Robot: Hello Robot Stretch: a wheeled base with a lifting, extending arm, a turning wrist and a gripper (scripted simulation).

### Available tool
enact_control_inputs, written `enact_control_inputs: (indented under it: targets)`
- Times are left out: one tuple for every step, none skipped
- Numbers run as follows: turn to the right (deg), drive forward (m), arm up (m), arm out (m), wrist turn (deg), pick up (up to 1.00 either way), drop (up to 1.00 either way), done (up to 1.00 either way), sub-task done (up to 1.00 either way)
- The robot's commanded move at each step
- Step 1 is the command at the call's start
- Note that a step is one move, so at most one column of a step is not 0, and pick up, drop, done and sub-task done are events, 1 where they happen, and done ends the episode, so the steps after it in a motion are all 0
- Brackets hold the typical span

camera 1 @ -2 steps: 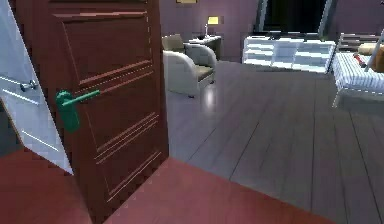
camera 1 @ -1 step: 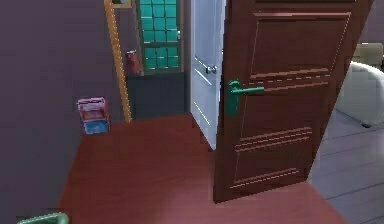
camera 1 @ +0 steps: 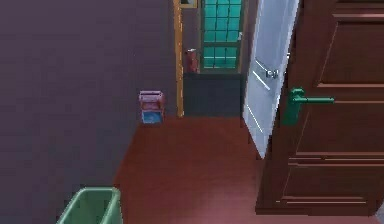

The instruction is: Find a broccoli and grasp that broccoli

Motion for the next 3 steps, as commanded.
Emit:
enact_control_inputs:
  targets:
    - [0.0,1.0,0.0,0.0,0.0,0.0,0.0,0.0,0.0]
    - [0.0,0.2,0.0,0.0,0.0,0.0,0.0,0.0,0.0]
    - [12.0,0.0,0.0,0.0,0.0,0.0,0.0,0.0,0.0]
